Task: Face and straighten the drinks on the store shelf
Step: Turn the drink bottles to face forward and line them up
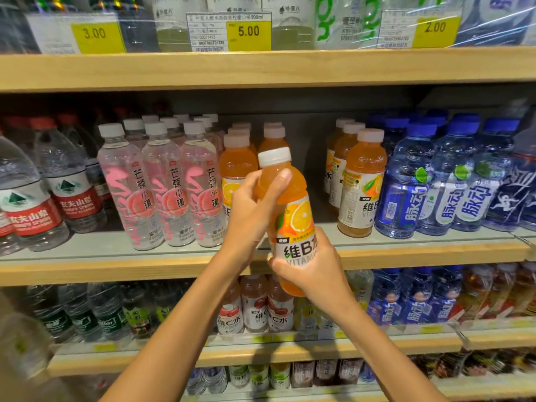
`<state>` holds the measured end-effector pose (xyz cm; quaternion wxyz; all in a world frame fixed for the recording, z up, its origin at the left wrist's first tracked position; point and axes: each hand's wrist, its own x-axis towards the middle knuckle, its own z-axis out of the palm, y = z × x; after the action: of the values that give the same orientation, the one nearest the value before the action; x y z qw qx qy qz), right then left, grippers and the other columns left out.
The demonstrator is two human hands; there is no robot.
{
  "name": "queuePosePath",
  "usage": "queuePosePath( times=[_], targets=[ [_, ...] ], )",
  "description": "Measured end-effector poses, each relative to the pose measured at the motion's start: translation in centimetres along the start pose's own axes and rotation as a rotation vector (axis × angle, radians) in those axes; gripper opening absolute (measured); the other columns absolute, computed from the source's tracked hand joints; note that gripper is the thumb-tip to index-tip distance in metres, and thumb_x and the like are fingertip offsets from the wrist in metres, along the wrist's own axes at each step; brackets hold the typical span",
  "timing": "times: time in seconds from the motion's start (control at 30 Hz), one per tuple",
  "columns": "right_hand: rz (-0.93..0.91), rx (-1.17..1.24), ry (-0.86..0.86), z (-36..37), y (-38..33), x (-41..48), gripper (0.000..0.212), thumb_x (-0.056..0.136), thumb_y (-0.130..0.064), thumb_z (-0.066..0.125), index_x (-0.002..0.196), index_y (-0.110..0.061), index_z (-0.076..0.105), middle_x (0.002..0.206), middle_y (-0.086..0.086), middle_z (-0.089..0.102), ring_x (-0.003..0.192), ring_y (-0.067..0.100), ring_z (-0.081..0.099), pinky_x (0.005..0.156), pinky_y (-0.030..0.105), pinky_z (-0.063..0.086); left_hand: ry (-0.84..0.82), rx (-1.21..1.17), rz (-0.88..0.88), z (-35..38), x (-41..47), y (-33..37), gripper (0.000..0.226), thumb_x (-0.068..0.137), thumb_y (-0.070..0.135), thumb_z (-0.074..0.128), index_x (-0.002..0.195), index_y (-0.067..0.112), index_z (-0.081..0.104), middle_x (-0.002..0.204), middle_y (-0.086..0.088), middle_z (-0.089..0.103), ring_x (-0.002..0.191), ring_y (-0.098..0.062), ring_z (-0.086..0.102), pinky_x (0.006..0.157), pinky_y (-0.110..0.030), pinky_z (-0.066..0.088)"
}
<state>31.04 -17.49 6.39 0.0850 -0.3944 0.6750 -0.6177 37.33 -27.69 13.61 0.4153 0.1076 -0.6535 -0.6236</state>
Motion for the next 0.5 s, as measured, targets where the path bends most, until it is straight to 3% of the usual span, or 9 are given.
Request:
queuePosePath(
  times=[0.13,0.27,0.37,0.5],
  targets=[
    [-0.014,-0.081,0.058,1.1,0.1,-0.8,0.056,0.059,-0.030,0.075,0.107,-0.025,0.046,0.083,-0.008,0.065,0.072,0.001,0.061,0.057,0.016,0.046,0.108,0.011,0.029,1.4,0.0,0.4,0.028,0.076,0.034,0.077,0.094,0.017,0.065,0.084,0.000,0.073,0.079,-0.014,0.071,0.069,-0.027,0.059],
    [-0.023,0.021,-0.068,1.0,0.1,-1.0,0.061,0.067,-0.036,0.078,0.117,-0.027,0.044,0.100,-0.009,0.066,0.088,0.001,0.064,0.071,0.017,0.051,0.116,-0.049,0.004,1.0,0.5,0.4,0.011,0.078,0.018,0.075,0.083,0.020,0.066,0.070,0.007,0.072,0.069,-0.010,0.070,0.062,-0.023,0.057],
    [0.063,0.252,-0.281,-0.7,-0.2,-0.2,0.067,0.063,-0.044,0.077,0.120,-0.024,0.050,0.110,-0.004,0.069,0.101,0.010,0.066,0.081,0.024,0.054,-0.004,-0.220,-0.120,0.0,1.0,0.5,0.015,0.073,0.013,0.073,0.087,0.014,0.067,0.074,0.000,0.073,0.068,-0.014,0.070,0.059,-0.025,0.057],
    [0.203,0.432,-0.611,-2.5,-0.8,0.6,0.085,0.055,-0.054,0.085,0.125,-0.017,0.053,0.121,0.009,0.066,0.113,0.027,0.062,0.097,0.041,0.050,-0.328,-0.529,-0.288,-1.2,1.7,0.6,0.038,0.056,0.020,0.079,0.091,0.011,0.068,0.087,-0.007,0.072,0.075,-0.021,0.070,0.072,-0.032,0.057]
  ],
)
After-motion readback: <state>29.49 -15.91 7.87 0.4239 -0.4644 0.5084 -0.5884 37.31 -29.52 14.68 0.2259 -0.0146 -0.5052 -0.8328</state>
